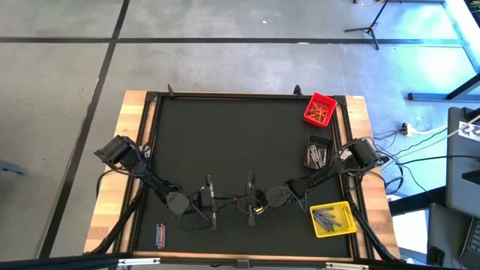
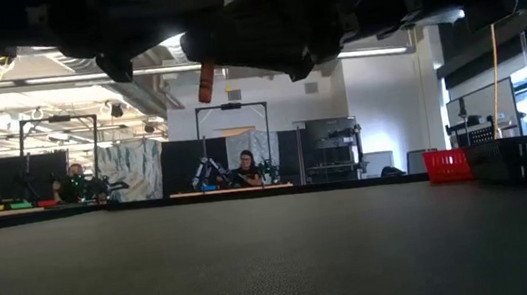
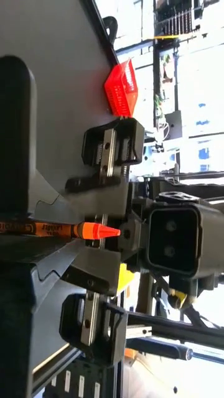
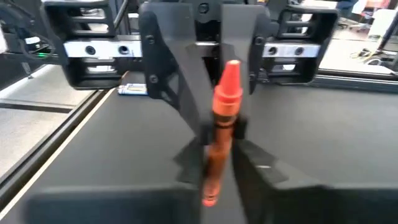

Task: Sort crayons
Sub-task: Put the orange crayon into the red bin

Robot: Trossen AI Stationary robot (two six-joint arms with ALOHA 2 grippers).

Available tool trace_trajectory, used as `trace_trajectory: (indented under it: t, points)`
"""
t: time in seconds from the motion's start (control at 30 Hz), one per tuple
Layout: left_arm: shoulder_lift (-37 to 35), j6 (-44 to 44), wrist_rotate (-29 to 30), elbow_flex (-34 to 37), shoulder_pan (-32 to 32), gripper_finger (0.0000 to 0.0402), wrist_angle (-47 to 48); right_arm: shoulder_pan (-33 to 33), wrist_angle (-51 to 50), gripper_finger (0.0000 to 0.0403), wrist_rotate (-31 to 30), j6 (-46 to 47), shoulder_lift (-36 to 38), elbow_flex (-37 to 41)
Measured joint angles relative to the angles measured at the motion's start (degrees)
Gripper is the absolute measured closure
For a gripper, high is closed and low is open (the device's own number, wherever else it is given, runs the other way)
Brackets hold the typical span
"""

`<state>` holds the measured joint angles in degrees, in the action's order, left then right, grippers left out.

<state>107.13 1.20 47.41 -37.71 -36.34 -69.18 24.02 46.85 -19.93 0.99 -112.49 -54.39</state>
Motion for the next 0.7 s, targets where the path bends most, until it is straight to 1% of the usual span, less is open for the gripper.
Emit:
trace_trajectory:
  t: [0.03,0.07,0.1,0.23,0.33,0.43,0.5,0.57,0.7]
  points:
    - [0.0,0.0,0.2,0.0,0.0,0.0388,0.1,-0.1,-0.1,0.0367,0.2,0.0,0.0,0.0]
    - [0.0,0.0,0.2,0.0,0.0,0.0388,0.2,-0.1,-0.4,0.0382,0.2,-0.1,0.0,0.0]
    - [0.0,0.0,0.1,0.0,0.0,0.0388,0.3,-0.1,-0.4,0.0387,0.3,-0.5,0.0,0.0]
    - [0.0,0.0,0.2,0.0,-0.1,0.0384,0.6,-0.1,-1.0,0.0366,0.2,-1.3,0.0,0.0]
    - [0.0,0.2,1.5,0.0,-0.6,0.0363,1.1,-0.1,-3.5,0.0372,0.0,-1.7,0.8,0.0]
    - [-0.4,0.2,4.8,0.0,-1.9,0.0326,1.1,-0.1,-8.5,0.0388,-0.9,-1.9,2.7,0.0]
    - [-0.9,-0.1,7.6,0.0,-2.7,0.0302,1.5,-0.1,-11.3,0.0388,-2.5,-1.9,4.4,0.0]
    - [-1.3,-0.2,9.1,0.0,-3.2,0.0284,1.5,-0.1,-14.6,0.0379,-4.2,-1.9,6.5,0.0]
    - [-2.0,-0.3,10.1,0.0,-4.1,0.0270,3.2,-0.1,-24.1,0.0366,-6.4,-1.8,11.2,0.0]
